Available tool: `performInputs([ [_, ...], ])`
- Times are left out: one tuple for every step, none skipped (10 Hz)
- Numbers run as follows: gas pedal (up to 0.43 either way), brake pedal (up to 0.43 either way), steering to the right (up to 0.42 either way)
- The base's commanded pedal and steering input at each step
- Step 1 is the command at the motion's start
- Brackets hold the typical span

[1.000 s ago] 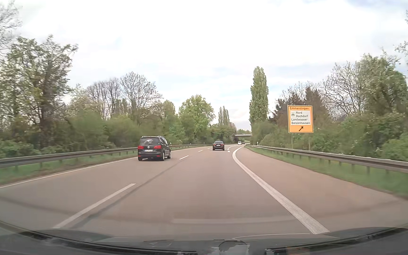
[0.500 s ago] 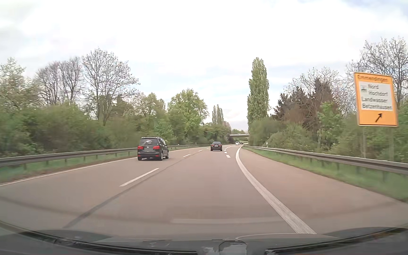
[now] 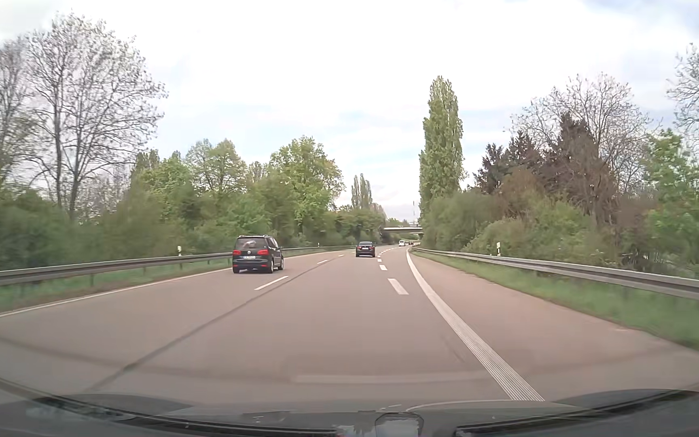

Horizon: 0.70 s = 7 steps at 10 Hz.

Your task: Follow the waypoints while adhering to traffic rules and regulations

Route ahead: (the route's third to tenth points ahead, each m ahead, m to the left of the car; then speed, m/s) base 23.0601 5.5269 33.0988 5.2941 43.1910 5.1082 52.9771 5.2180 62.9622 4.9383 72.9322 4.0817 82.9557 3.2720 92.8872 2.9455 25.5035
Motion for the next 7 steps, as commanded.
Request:
performInputs([
  [0.028, 0.000, 0.012],
  [0.028, 0.000, 0.011],
  [0.028, 0.000, 0.011],
  [0.028, 0.000, 0.011],
  [0.028, 0.000, 0.011],
  [0.028, 0.000, 0.011],
  [0.028, 0.000, 0.011],
])
